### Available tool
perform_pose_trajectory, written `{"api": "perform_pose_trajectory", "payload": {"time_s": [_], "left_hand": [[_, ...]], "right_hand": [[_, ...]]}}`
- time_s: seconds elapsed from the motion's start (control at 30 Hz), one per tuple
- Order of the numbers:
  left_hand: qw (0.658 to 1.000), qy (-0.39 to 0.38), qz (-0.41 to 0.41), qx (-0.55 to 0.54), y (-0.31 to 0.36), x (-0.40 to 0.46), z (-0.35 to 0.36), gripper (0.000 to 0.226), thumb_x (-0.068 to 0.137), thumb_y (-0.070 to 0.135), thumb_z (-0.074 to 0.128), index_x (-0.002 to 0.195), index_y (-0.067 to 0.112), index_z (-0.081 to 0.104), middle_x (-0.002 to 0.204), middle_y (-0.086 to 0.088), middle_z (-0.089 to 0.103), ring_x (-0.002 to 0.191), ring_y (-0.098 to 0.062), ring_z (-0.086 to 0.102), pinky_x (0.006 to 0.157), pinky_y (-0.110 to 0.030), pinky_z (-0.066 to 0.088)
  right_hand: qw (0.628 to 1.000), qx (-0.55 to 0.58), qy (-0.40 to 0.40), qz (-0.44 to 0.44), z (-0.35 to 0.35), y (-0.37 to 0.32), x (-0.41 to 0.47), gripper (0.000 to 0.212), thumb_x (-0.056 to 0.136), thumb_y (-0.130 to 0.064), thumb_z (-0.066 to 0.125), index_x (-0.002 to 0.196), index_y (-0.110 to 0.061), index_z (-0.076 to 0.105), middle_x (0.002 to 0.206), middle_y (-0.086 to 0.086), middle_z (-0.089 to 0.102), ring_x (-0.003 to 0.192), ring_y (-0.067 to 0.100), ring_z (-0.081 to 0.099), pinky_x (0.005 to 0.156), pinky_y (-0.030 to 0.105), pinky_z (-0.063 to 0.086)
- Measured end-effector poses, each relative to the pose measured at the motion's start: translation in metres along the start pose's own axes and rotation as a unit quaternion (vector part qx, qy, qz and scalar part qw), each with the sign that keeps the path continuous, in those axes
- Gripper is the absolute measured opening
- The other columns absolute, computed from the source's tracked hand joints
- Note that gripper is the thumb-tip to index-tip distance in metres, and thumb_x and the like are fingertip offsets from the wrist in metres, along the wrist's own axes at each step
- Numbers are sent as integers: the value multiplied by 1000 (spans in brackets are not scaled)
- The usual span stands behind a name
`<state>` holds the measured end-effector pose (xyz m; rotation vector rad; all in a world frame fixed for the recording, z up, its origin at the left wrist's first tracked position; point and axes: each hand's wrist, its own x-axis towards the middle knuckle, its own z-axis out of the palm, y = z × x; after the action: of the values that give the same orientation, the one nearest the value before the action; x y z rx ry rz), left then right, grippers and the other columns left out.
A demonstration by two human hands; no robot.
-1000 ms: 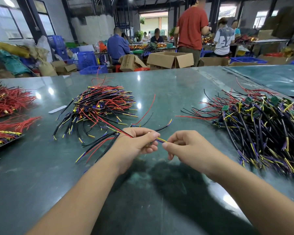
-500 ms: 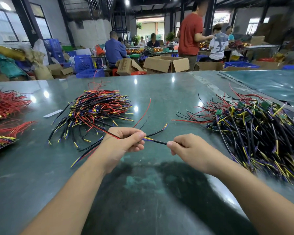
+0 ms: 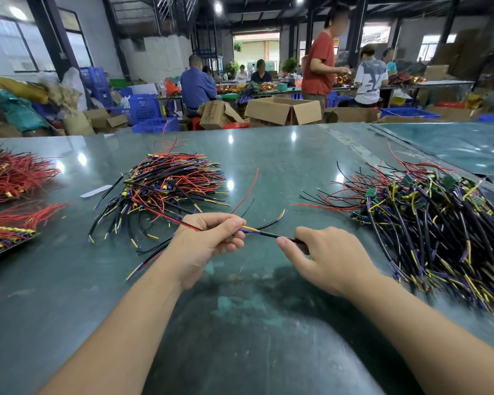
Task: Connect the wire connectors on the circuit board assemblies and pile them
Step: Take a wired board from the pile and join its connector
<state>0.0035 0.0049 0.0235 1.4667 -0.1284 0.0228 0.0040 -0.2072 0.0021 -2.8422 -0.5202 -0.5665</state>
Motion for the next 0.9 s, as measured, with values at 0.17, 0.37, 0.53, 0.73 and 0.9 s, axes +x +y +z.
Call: {"api": "perform_pose_trajectory", "payload": {"time_s": [0.17, 0.37, 0.53, 0.73, 0.9], "left_hand": [[999, -8, -6, -38, 2, 0, 1, 10, 79, 14, 64, 79, 8, 73, 65, -6, 68, 52, -7, 63, 52, -14, 51], [998, -14, -23, -62, -1, -1, 5, 10, 79, 14, 65, 76, 10, 74, 66, -6, 68, 52, -7, 62, 52, -14, 51], [999, -19, -4, 36, -11, -5, 23, 9, 87, 11, 64, 81, 8, 70, 63, -3, 67, 54, -8, 62, 52, -15, 49], [999, -35, -8, 0, -7, -6, 29, 26, 83, 39, 58, 86, 15, 70, 76, -1, 72, 64, -16, 68, 58, -20, 53], [996, 22, -11, 81, -3, 2, 15, 56, 97, 44, 36, 69, 13, 73, 61, -4, 67, 48, -15, 61, 47, -19, 46]], "right_hand": [[999, 15, -2, 34, 7, -2, 3, 62, 82, -71, 9, 61, -15, 27, 52, 1, 37, 62, 34, 39, 49, 36, 24], [997, -32, -34, 60, 2, -1, 3, 61, 75, -72, 1, 67, -21, 33, 63, 2, 47, 78, 37, 53, 64, 39, 39], [995, -68, 69, -12, -8, -16, -9, 64, 90, -59, 26, 121, -14, 60, 109, -1, 64, 117, 28, 52, 107, 45, 30], [993, 104, 49, -2, -4, -38, -6, 35, 100, -38, 32, 134, -35, 43, 126, -15, 58, 110, 16, 55, 79, 34, 45], [985, 166, 38, 31, -16, -18, -10, 24, 97, -34, 42, 87, -15, 54, 63, -4, 49, 69, 28, 49, 62, 41, 42]]}}
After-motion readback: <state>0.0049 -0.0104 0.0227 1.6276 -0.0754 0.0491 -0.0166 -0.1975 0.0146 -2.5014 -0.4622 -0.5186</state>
